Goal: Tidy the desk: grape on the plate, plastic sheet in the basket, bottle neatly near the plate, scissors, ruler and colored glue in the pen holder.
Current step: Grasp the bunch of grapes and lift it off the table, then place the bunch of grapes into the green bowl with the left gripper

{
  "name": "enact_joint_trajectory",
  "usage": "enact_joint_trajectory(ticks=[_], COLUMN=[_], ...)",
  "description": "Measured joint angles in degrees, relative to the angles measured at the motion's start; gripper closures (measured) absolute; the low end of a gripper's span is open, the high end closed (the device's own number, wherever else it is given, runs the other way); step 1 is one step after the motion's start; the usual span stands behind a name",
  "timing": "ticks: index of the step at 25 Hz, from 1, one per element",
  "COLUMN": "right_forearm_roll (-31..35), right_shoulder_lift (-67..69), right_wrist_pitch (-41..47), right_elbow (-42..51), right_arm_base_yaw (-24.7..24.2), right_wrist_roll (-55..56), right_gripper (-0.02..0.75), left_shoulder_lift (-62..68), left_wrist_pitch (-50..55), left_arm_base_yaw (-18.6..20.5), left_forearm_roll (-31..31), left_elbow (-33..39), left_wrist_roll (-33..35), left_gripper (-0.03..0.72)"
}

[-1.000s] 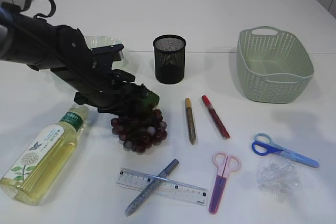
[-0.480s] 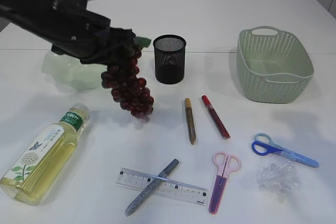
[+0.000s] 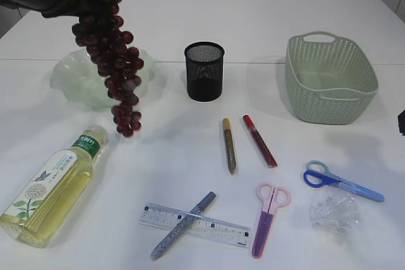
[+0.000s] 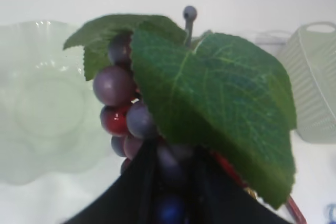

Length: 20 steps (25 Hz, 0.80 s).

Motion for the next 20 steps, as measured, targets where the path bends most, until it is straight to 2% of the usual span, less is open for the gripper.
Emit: enact_joint_trajectory(ticks=[10, 20], right_forearm_roll=[0.0, -0.7], right_shoulder_lift=[0.0, 0.0], right_wrist_pitch=[0.0, 0.0], right_elbow=[0.0, 0.0], right_arm_base_yaw=[0.0, 0.0], right_wrist_roll=[0.0, 0.0], right_gripper=[0.161, 0.16], left_shoulder_lift=[3.9, 13.5], left_wrist_pitch=[-4.8, -11.6], left_arm_base_yaw=[5.9, 8.8], left_forearm_roll=[0.0, 0.2], left_elbow=[-13.3, -16.0], left_wrist_roll=[0.0, 0.0], left_gripper=[0.578, 0.578])
